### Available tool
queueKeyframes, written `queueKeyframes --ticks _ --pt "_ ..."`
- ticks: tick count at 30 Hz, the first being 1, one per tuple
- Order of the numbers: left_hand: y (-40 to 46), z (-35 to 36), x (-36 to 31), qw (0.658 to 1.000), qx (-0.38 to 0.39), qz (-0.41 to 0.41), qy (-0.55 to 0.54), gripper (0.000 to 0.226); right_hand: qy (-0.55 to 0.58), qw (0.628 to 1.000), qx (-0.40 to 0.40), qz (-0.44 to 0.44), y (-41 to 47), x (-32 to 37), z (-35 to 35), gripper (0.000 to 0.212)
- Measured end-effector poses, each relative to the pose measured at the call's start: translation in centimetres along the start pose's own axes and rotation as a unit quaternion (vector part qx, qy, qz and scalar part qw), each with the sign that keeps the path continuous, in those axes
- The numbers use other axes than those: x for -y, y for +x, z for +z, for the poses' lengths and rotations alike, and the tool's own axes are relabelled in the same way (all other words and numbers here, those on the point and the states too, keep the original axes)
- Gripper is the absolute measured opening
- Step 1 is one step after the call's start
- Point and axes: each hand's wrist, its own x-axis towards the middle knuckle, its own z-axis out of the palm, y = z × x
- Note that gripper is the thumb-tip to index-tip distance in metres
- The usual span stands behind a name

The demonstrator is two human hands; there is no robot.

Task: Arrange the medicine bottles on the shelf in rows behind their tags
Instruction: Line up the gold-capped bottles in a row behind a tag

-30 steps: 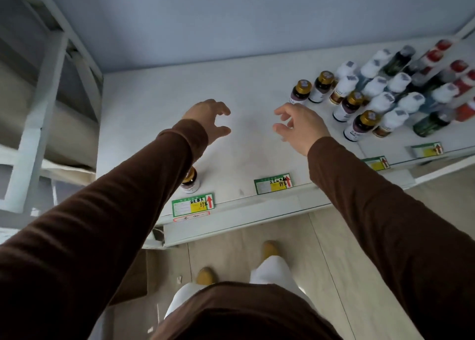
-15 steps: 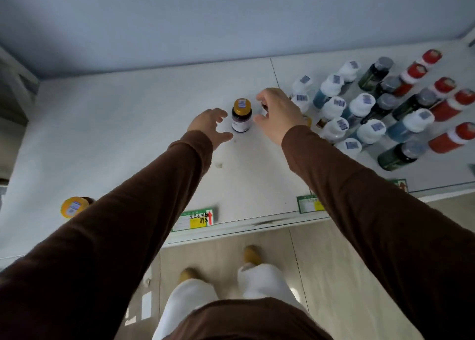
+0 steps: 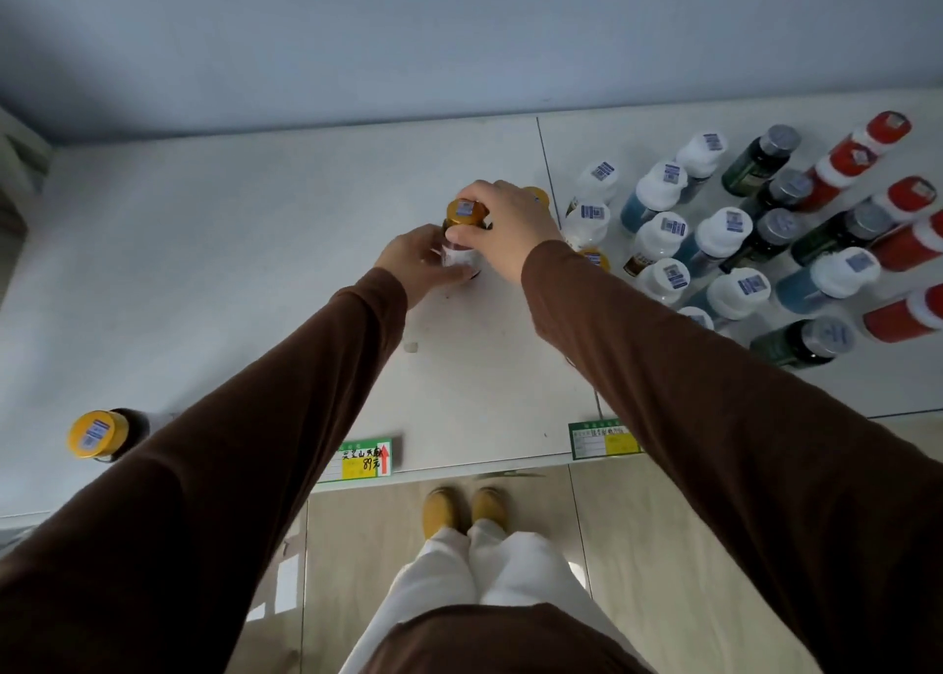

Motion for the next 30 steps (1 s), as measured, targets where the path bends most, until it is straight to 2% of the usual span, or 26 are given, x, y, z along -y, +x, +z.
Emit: queueKeyframes --ticks 2,4,7,12,18,22,26,30 --pt "-1.2 -1.4 -0.5 0.988 0.044 -0.015 -0.145 0.038 0.074 0.997 0.004 -0.001 0.1 0.0 -1.5 0.036" --pt "-2.2 -2.8 -1.0 0.963 0.081 -0.025 -0.255 0.032 0.150 0.988 0.035 -0.023 -0.1 -0.1 -2.9 0.031" --pt "-3.3 -4.3 -1.8 0.935 0.117 -0.031 -0.334 0.031 0.207 0.972 0.095 -0.058 -0.6 -0.2 -4.7 0.032" --pt "-4.6 -4.7 -2.9 0.973 0.069 0.002 -0.221 0.044 0.210 0.964 0.137 -0.092 -1.0 0.3 -5.3 0.042" --pt "-6.3 -5.7 -2.1 0.983 0.003 0.010 -0.184 0.045 0.178 0.975 0.090 -0.097 -0.9 2.8 -3.5 0.039" --pt "-8.5 -8.2 -0.9 0.991 -0.013 0.015 -0.129 0.044 0.151 0.980 0.073 -0.111 -1.0 5.7 -1.6 0.032" --pt "-10.8 -13.3 0.9 0.999 -0.029 0.016 0.001 0.046 0.099 0.985 0.046 -0.135 -1.4 10.5 1.1 0.033" --pt "-13.2 -19.7 4.4 0.983 -0.043 0.022 0.179 0.048 0.068 0.985 0.042 -0.150 -2.0 15.9 4.9 0.035"
